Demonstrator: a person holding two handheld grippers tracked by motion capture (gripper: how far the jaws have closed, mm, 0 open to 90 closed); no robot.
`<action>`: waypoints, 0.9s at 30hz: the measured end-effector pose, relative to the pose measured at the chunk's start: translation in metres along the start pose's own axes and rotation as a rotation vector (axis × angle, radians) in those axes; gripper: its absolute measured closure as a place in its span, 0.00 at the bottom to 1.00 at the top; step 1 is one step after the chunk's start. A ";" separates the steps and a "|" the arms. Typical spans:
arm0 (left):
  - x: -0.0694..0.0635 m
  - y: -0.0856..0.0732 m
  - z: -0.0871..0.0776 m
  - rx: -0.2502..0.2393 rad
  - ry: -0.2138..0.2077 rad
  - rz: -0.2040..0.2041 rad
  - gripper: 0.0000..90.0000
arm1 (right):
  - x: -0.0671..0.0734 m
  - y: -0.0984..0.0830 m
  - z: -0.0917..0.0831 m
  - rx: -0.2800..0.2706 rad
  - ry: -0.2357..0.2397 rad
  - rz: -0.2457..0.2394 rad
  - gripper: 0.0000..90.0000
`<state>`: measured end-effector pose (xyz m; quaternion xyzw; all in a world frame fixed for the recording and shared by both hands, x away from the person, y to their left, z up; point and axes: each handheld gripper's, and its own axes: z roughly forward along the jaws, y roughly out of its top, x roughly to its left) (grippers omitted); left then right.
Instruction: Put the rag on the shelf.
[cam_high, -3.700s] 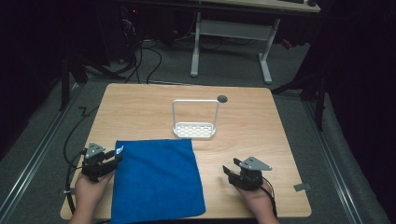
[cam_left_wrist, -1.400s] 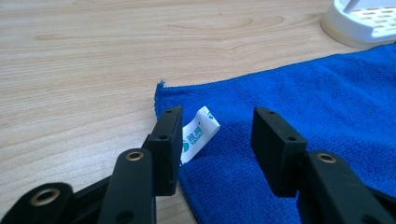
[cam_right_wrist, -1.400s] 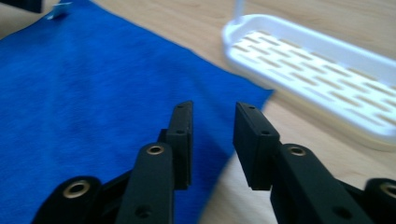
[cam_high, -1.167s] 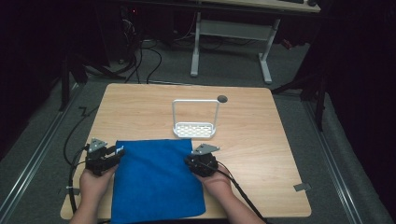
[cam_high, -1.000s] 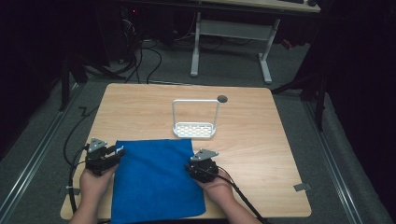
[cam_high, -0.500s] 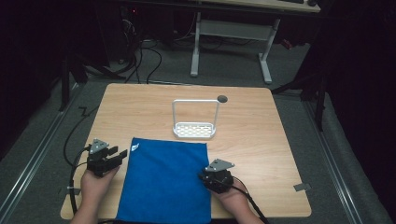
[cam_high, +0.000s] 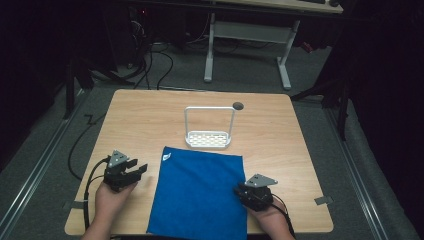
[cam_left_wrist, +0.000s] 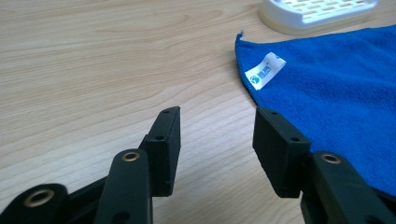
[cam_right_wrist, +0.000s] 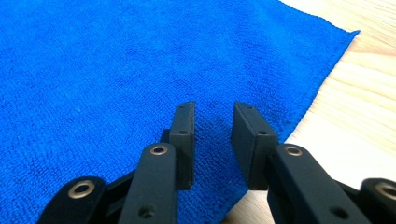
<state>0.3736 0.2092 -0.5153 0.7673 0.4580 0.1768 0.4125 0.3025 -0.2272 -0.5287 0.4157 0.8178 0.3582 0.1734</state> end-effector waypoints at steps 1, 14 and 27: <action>-0.002 0.000 0.000 -0.001 -0.005 0.003 0.58 | -0.001 -0.001 -0.001 0.001 -0.003 0.004 0.78; -0.041 0.003 0.013 0.030 -0.048 0.093 0.58 | -0.013 -0.003 -0.003 -0.006 -0.025 0.012 0.74; -0.098 -0.011 0.023 0.143 -0.092 0.233 0.58 | -0.016 -0.005 -0.004 -0.010 -0.036 0.011 0.73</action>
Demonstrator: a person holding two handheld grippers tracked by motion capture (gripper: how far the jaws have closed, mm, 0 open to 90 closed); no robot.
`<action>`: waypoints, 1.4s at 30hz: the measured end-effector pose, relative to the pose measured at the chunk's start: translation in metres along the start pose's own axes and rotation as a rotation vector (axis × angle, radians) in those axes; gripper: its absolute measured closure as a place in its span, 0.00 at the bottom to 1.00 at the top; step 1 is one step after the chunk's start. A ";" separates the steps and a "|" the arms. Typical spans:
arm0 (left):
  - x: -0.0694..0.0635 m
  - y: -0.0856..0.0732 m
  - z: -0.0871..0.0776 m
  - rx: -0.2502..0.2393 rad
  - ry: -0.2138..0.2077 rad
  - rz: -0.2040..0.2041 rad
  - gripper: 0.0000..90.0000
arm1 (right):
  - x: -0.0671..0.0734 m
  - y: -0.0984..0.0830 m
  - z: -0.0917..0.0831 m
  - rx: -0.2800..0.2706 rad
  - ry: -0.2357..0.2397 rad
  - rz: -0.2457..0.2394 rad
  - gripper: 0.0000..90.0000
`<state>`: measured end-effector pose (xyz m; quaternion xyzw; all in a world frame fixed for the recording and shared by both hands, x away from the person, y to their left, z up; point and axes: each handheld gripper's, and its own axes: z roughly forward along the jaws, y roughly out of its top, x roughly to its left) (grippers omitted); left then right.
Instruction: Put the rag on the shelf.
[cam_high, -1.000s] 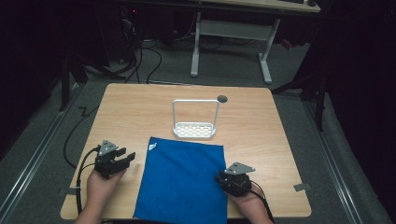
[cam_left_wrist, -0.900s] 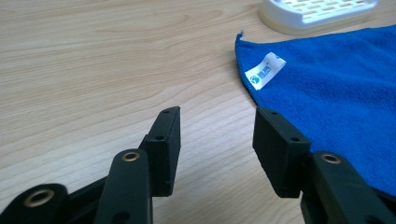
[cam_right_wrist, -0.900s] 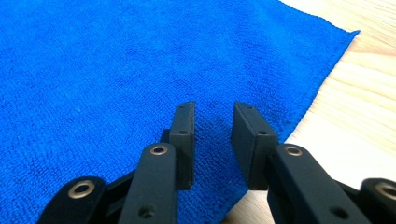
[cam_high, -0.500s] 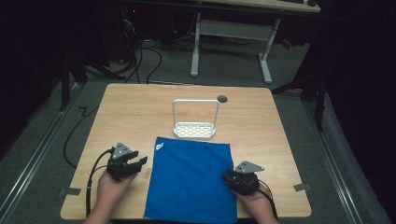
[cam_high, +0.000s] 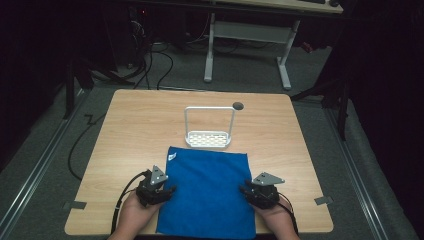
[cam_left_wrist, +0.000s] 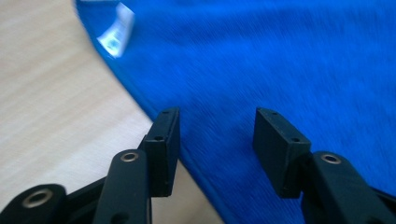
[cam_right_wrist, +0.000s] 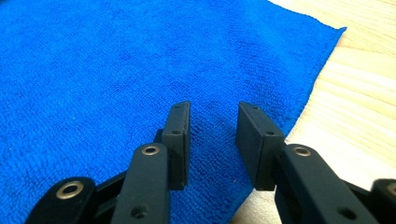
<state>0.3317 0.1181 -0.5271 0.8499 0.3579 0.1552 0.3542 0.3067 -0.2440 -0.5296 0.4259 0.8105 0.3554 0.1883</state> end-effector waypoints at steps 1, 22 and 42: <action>-0.002 -0.001 -0.001 0.002 -0.001 0.001 0.57 | -0.001 0.000 0.000 0.000 -0.002 0.000 0.73; 0.029 0.018 0.005 -0.079 0.046 -0.082 0.57 | -0.024 0.004 -0.007 -0.074 -0.024 0.085 0.67; 0.072 0.049 0.053 -0.093 0.022 -0.236 0.63 | -0.059 0.046 0.045 -0.056 -0.142 0.152 0.60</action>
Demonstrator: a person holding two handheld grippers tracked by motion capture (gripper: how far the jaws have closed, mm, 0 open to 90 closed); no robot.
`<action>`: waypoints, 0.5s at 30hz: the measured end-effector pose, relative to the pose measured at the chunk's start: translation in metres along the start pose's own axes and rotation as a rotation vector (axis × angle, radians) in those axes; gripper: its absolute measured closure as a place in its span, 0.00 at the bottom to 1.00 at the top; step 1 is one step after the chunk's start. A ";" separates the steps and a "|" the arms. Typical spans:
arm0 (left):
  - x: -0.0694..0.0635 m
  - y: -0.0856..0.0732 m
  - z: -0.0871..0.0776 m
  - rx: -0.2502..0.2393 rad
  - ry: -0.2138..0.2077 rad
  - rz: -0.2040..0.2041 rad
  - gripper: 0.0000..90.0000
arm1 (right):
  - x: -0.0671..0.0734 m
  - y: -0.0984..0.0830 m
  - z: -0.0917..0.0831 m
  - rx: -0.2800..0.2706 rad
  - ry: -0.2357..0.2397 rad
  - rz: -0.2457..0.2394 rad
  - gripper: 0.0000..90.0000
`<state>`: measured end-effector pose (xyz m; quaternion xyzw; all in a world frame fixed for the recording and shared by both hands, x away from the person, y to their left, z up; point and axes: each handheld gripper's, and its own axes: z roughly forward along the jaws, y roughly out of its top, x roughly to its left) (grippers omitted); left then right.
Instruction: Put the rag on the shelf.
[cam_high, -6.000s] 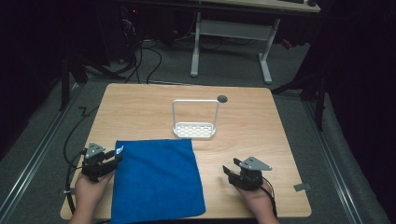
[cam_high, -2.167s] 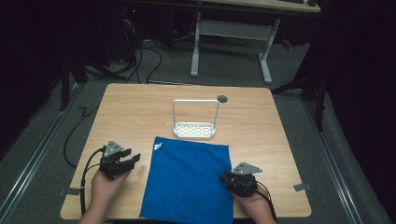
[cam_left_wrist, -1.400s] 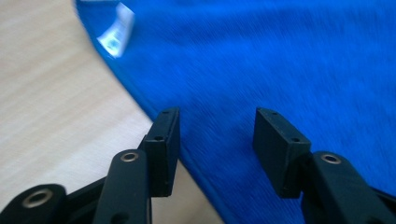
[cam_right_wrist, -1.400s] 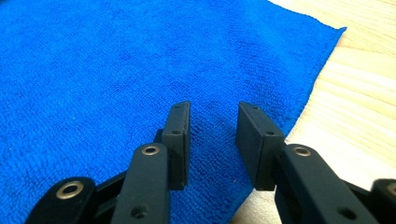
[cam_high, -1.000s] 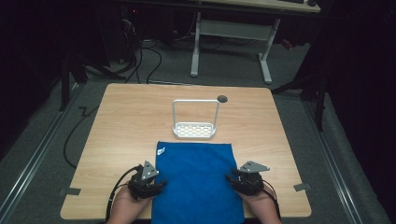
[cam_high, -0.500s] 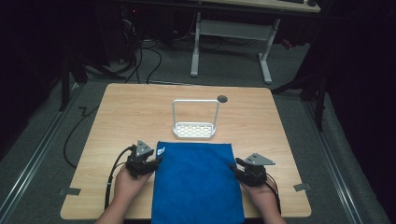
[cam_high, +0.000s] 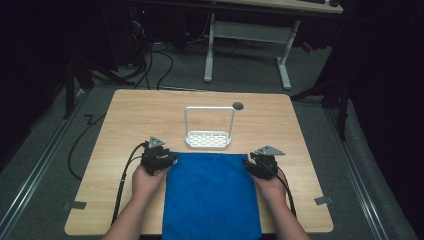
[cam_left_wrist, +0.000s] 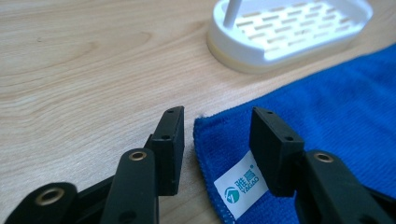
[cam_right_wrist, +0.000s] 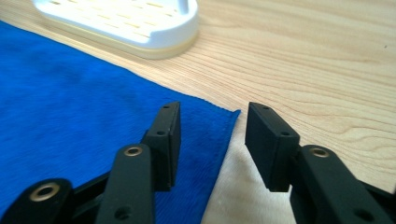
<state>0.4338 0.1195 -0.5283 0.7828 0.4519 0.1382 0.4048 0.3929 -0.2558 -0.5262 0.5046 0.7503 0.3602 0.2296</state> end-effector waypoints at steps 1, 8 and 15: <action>0.000 0.000 0.001 -0.001 0.000 -0.006 0.64 | -0.001 0.001 0.003 0.011 0.000 0.000 0.58; 0.001 0.000 0.004 0.021 -0.004 -0.008 0.65 | -0.001 0.010 0.013 0.032 -0.020 -0.006 0.55; 0.002 0.000 0.006 0.025 -0.004 -0.006 0.72 | -0.002 0.012 0.019 0.071 -0.010 -0.008 0.58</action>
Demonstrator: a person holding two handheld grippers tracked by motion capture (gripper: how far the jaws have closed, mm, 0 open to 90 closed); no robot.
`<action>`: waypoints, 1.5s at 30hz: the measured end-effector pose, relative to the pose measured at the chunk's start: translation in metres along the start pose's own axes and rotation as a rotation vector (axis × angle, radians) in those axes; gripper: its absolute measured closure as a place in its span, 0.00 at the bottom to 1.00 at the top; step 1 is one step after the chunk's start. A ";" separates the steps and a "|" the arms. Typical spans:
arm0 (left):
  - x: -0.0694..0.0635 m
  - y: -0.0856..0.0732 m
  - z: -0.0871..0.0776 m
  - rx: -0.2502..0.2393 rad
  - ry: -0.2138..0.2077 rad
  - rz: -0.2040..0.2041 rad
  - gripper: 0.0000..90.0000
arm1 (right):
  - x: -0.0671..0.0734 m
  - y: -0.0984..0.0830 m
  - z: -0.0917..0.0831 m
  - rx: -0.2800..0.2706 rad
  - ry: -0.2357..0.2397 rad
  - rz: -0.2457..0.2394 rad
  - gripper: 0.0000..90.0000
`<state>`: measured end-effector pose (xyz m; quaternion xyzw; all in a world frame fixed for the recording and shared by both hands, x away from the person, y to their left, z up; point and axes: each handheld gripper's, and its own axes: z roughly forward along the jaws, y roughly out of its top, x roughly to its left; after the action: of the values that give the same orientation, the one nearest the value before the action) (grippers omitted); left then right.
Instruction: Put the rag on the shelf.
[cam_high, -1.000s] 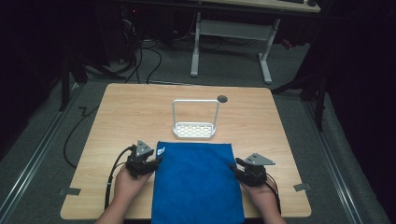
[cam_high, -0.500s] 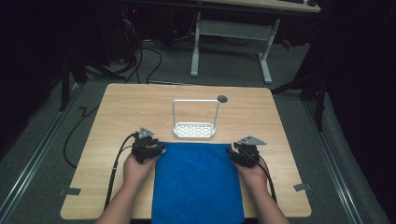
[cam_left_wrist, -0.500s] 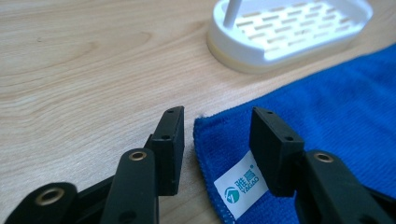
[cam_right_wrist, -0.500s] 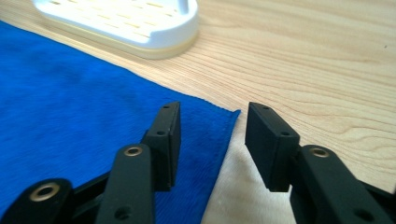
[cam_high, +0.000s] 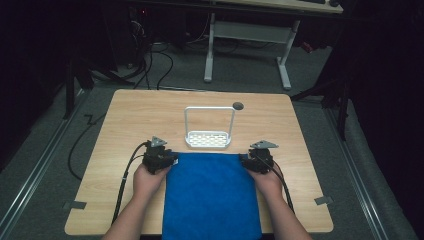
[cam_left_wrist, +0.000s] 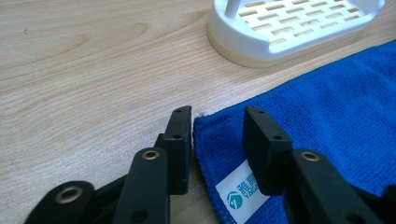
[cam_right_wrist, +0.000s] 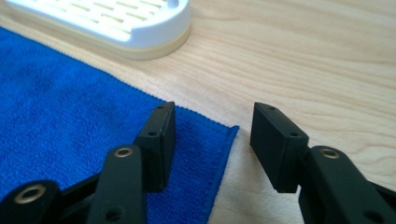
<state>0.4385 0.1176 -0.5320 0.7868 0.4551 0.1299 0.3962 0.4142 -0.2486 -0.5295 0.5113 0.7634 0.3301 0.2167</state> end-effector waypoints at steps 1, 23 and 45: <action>0.000 0.000 0.000 0.002 -0.001 0.004 0.74 | 0.001 -0.001 0.000 -0.007 -0.002 -0.015 0.60; -0.028 -0.003 -0.029 -0.131 -0.015 0.098 0.98 | 0.020 -0.007 -0.043 -0.209 0.059 -0.036 0.98; -0.039 0.004 -0.085 -0.342 -0.009 0.117 0.98 | 0.038 -0.002 -0.087 -0.373 0.094 -0.041 0.98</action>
<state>0.3710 0.1277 -0.4673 0.7337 0.3780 0.2248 0.5180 0.3403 -0.2381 -0.4708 0.4307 0.7084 0.4850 0.2784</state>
